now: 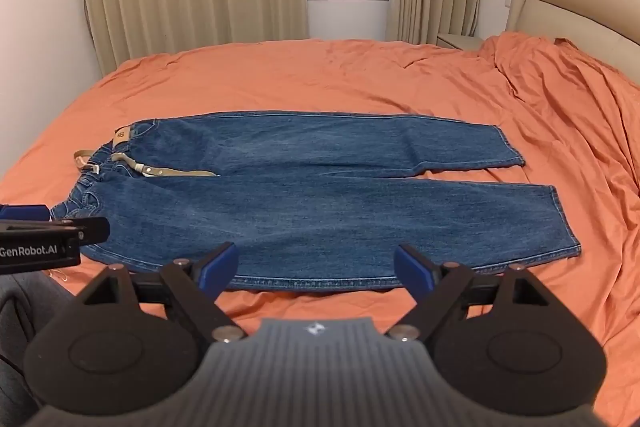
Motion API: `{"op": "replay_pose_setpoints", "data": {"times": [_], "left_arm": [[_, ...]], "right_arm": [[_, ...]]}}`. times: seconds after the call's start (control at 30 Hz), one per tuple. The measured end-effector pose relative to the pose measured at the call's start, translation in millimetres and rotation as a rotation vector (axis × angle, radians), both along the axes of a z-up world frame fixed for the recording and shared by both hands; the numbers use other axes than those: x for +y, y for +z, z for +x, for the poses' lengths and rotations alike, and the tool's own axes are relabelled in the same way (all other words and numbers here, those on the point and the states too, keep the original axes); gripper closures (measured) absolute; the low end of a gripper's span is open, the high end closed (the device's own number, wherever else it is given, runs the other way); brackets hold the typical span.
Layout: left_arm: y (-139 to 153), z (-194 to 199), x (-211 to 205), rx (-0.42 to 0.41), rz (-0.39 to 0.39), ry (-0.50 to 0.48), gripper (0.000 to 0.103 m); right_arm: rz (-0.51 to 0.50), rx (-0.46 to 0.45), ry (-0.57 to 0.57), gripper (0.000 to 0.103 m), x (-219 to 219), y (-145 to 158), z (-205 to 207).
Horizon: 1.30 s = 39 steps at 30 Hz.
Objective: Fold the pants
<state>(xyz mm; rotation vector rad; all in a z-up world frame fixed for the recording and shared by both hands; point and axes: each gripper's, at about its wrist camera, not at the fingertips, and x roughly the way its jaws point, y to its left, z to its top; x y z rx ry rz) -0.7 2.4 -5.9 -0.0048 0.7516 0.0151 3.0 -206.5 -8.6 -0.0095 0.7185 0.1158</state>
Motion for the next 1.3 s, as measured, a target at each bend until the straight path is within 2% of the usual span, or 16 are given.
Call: {"op": "replay_pose_setpoints", "data": {"times": [1.3], "left_arm": [[1.5,-0.7,-1.8,0.003,0.002,0.001,0.005]], "right_arm": [[-0.001,0.009,0.01,0.021,3.8,-1.6,1.0]]}}
